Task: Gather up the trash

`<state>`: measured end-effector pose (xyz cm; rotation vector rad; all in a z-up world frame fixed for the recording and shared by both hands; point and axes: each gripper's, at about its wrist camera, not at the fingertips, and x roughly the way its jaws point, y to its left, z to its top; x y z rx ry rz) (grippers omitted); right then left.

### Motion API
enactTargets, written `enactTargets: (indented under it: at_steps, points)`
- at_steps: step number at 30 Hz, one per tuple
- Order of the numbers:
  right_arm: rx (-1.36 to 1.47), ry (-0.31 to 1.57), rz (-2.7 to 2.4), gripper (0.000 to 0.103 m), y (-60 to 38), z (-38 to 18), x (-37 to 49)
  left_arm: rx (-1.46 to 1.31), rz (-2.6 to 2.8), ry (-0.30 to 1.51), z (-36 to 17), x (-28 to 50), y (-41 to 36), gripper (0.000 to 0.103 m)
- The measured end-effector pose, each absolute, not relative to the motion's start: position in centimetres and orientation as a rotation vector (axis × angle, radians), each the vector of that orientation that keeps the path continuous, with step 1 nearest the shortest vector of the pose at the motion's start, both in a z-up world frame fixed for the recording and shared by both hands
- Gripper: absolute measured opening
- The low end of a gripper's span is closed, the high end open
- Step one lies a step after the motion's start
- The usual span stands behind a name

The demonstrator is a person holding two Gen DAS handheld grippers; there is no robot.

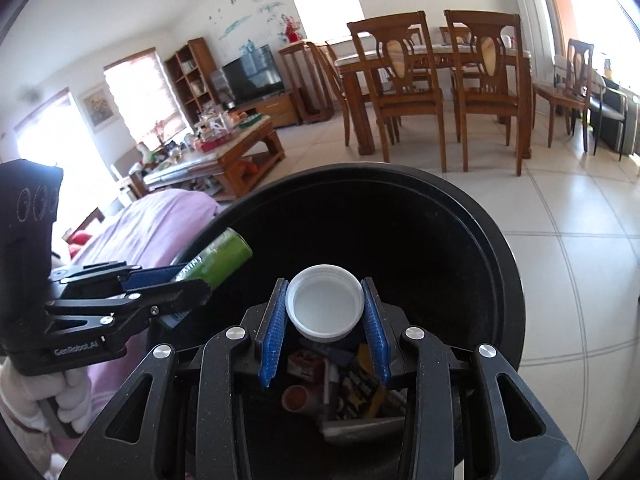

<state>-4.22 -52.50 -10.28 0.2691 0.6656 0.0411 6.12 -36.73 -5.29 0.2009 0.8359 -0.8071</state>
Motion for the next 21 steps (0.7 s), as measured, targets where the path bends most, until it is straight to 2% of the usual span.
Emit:
enactTargets:
  at_steps: [2, 6, 8, 10, 13, 17, 21]
  points:
    - [0.275, 0.668, 0.031, 0.048, -52.5, -10.6, -4.1, 0.210, -0.803, 0.842, -5.4, 6.2, -36.7, 0.033]
    - [0.272, 0.656, 0.017, 0.051, -52.4, -10.7, -4.4, 0.220, -0.802, 0.840, -5.3, 5.9, -36.5, 0.034]
    - [0.272, 0.654, 0.012, 0.055, -52.4, -10.5, -4.3, 0.222, -0.801, 0.835, -5.2, 5.6, -36.2, 0.044]
    - [0.274, 0.653, 0.012, 0.061, -52.4, -10.2, -4.0, 0.220, -0.792, 0.814, -4.9, 5.0, -36.1, 0.070]
    - [0.277, 0.653, 0.011, 0.068, -52.0, -10.1, -4.2, 0.218, -0.785, 0.764, -3.9, 4.3, -35.1, 0.086]
    - [0.291, 0.659, 0.025, 0.083, -51.3, -9.6, -3.6, 0.196, -0.763, 0.723, -2.7, 3.5, -32.8, 0.098]
    - [0.296, 0.685, 0.075, 0.094, -48.5, -8.7, -2.5, 0.149, -0.689, 0.670, -1.7, 3.1, -28.5, 0.098]
